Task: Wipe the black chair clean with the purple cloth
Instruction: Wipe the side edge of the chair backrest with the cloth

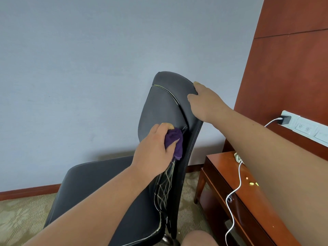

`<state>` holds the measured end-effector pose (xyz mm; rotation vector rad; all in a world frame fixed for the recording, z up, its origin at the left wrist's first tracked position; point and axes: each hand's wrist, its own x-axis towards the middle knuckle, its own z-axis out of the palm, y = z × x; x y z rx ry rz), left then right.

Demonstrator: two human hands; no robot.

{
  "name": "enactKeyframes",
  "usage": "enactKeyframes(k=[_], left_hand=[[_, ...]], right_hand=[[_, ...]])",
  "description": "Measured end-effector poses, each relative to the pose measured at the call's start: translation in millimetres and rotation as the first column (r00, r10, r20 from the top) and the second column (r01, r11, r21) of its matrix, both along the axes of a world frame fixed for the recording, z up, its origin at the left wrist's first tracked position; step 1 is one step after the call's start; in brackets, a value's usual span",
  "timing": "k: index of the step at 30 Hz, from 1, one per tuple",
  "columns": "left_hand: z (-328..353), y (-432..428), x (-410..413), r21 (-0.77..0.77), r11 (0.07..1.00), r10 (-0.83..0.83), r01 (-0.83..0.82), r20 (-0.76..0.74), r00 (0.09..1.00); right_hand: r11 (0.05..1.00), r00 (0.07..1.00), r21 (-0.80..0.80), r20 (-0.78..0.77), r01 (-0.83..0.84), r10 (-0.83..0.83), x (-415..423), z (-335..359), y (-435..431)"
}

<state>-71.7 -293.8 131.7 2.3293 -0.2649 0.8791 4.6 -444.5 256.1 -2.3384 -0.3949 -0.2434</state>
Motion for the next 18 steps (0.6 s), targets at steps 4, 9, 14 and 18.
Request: enactKeyframes(k=[4, 9, 14, 18], left_hand=[[11, -17, 0, -0.068, 0.997, -0.034, 0.039, 0.08, 0.996], [-19, -3, 0, 0.04, 0.999, -0.016, 0.018, -0.063, 0.998], [-33, 12, -5, 0.111, 0.994, -0.007, 0.018, -0.096, 0.995], [-35, 24, -12, 0.214, 0.975, -0.029, 0.061, -0.148, 0.989]], right_hand=[[0.999, 1.0, 0.033, 0.0, 0.001, -0.001, -1, 0, 1], [0.999, 1.0, 0.034, 0.018, 0.002, -0.003, -3, -2, -2], [0.999, 1.0, 0.032, 0.021, 0.016, -0.017, -2, -2, 1], [0.999, 0.999, 0.026, 0.03, 0.025, -0.025, -3, -2, 1]])
